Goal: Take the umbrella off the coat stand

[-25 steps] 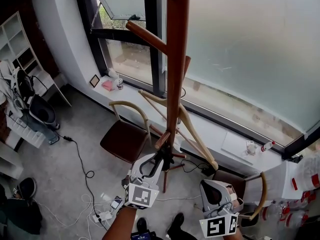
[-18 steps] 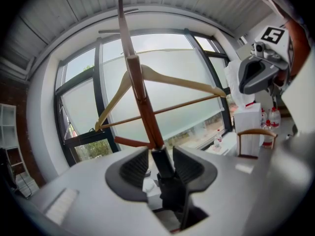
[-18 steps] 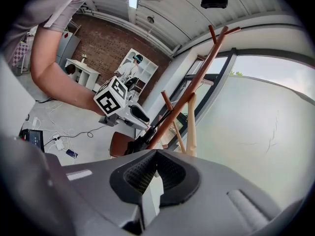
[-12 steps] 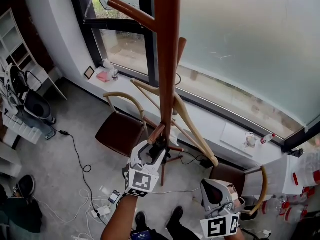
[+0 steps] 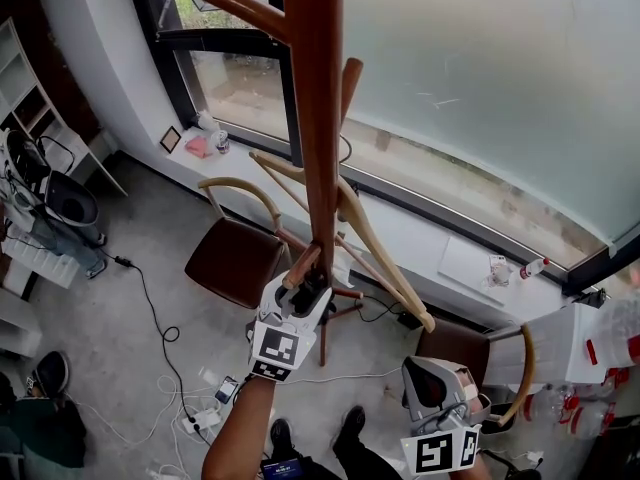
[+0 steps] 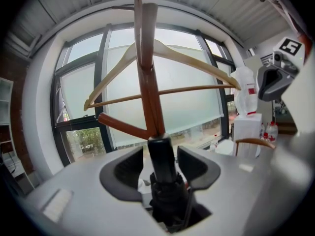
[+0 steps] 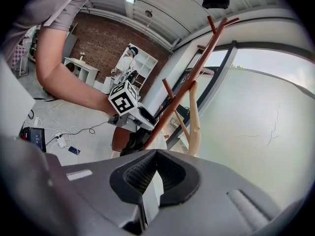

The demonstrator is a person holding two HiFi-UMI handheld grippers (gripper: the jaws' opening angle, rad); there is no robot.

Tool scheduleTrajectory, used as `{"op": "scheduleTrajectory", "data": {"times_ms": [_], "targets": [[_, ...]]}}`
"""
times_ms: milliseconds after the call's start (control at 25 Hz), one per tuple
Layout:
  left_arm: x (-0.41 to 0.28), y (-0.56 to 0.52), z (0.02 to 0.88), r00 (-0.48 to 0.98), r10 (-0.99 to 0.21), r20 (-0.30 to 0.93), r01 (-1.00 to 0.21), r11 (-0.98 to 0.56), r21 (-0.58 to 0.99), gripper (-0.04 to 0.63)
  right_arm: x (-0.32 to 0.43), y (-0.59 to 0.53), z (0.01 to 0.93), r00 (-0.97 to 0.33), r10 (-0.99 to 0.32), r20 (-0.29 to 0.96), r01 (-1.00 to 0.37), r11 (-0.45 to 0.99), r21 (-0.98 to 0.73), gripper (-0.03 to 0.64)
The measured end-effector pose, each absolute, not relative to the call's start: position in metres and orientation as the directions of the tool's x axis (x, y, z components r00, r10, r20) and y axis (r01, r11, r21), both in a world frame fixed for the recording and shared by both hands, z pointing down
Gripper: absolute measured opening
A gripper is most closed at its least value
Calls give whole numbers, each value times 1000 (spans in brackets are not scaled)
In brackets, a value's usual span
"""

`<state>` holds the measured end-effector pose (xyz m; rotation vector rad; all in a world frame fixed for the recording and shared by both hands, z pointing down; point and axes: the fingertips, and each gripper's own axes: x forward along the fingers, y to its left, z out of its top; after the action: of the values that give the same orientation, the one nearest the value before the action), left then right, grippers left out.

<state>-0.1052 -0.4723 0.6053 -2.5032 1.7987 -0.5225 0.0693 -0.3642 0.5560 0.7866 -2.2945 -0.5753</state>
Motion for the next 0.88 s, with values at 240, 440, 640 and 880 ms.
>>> {"op": "scheduleTrajectory", "data": {"times_ms": [240,440,640,880], "targets": [[-102,-474,608,307,-913,267,-915,-360,-179,167,73,-363,558,-608,-668,430,-391,722,570,3],[-103,-472,607,321,-906,277,-920,-367,-137,150,73,-360,556,-602,-672,432,-394,720,571,3],[-107,-464,603,288,-917,275,-928,-338,-154,146,75,-359,550,-597,-679,428,-398,714,576,3],[-110,-451,585,269,-934,234,-931,-315,-187,146,72,-357,546,-602,-682,415,-400,708,582,3]]}}
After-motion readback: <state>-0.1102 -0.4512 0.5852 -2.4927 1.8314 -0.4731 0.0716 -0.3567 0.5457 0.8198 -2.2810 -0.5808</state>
